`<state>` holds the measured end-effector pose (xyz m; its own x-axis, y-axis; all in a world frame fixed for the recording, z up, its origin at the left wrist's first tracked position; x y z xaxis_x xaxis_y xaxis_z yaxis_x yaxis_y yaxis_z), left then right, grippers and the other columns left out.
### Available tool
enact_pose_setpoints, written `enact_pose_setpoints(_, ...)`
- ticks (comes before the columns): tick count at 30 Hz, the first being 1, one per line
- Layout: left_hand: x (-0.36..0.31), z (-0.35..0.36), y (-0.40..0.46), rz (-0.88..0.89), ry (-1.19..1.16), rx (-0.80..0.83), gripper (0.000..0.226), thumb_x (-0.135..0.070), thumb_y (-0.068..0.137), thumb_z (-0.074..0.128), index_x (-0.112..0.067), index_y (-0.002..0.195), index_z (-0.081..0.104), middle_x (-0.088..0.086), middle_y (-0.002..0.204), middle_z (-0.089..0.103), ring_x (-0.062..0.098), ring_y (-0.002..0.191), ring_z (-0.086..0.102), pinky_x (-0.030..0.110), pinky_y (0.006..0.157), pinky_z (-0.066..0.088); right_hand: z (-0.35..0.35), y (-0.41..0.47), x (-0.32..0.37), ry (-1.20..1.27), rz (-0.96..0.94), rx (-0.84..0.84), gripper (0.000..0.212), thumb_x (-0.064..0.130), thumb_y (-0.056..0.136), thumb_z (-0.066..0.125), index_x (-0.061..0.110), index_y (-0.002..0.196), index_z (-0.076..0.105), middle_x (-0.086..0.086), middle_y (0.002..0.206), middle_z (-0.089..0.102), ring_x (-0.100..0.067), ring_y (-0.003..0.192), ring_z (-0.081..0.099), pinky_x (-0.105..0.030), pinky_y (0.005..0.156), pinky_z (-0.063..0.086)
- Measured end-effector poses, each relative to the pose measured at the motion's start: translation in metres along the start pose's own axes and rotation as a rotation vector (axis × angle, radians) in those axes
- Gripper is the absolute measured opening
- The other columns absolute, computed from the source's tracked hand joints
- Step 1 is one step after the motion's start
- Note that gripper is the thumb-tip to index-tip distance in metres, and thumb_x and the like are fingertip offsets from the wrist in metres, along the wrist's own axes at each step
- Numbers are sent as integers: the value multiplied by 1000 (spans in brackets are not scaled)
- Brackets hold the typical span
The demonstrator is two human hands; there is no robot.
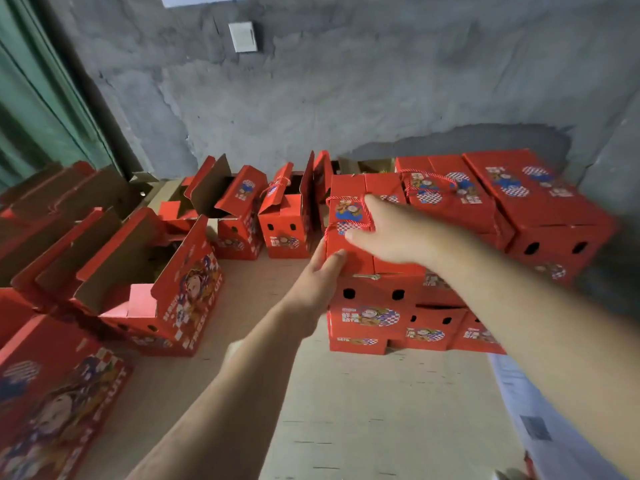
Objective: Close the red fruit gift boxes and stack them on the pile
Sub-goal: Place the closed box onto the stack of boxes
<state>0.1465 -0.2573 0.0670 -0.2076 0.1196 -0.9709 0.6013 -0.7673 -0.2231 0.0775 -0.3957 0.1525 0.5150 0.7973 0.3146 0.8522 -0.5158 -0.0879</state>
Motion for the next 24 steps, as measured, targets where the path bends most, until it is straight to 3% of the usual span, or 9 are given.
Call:
enact_pose_setpoints(3,-4,7,4,64,4,-82,31,-40,106,45,-61,111,66,-10,108,79,12,96,77,29,68,63,33,-13,-6,-179,-51,-2,80,72,99,23,29,165,5,-12,174,3,-34,160,2,-48,127,7)
enact_pose_setpoints(5,-9,6,8,115,33,-132,28,-35,108,45,-47,122,67,-10,108,79,12,100,76,33,77,64,34,-14,-8,-159,-123,82,84,76,96,19,33,165,-2,-5,173,-14,-27,159,-12,-44,128,-4)
enact_pose_setpoints(9,-18,4,12,154,62,-199,22,-23,110,49,-33,119,66,-16,98,79,3,90,76,21,70,60,16,-14,-13,-219,-211,235,121,96,70,41,36,164,-5,9,172,-14,-17,159,-11,-46,130,7)
enact_pose_setpoints(11,-20,4,11,195,99,-227,22,-26,108,52,-30,126,65,-13,107,78,2,97,74,25,81,62,16,-12,-10,-296,-233,159,110,83,82,53,33,165,0,5,174,-6,-19,160,-1,-50,128,19)
enact_pose_setpoints(14,-23,-3,9,303,96,-272,44,-33,107,58,-23,150,53,-7,139,66,6,124,64,34,106,54,16,-11,0,-320,-296,-168,81,62,95,60,33,162,25,0,170,27,-25,155,28,-44,122,30)
enact_pose_setpoints(16,-24,-7,10,369,139,-251,55,-32,107,58,-22,158,41,-3,155,53,10,139,53,36,114,47,21,-15,0,-247,-247,-334,68,54,98,61,32,157,37,-2,165,38,-27,150,37,-41,119,33)
enact_pose_setpoints(19,-20,-4,20,357,421,-177,52,-38,110,47,-27,160,38,-1,157,51,16,144,48,45,119,42,54,-21,-8,-307,-109,-385,68,49,106,46,30,165,17,-13,172,15,-31,159,13,-43,129,9)
enact_pose_setpoints(21,-22,-3,21,295,453,-190,55,-41,110,45,-31,162,31,-1,156,53,20,142,51,47,116,44,67,-24,-9,-303,-32,-438,69,38,109,44,31,166,7,-18,173,-2,-35,160,-4,-47,129,-5)
enact_pose_setpoints(24,-26,-1,10,245,384,-236,58,-35,108,50,-29,161,30,-4,149,57,21,136,56,50,111,48,76,-32,3,-132,137,-481,78,16,104,51,28,165,3,-24,168,-21,-39,157,-17,-51,126,-10)
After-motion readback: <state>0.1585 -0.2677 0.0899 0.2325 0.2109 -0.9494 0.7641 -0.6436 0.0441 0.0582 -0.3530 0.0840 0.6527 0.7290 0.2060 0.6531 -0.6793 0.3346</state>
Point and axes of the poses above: each hand's wrist, its own y-axis towards the middle knuckle, its own z-axis out of the palm, x = y × z, the point moved 4 cm from there along y, towards the middle knuckle
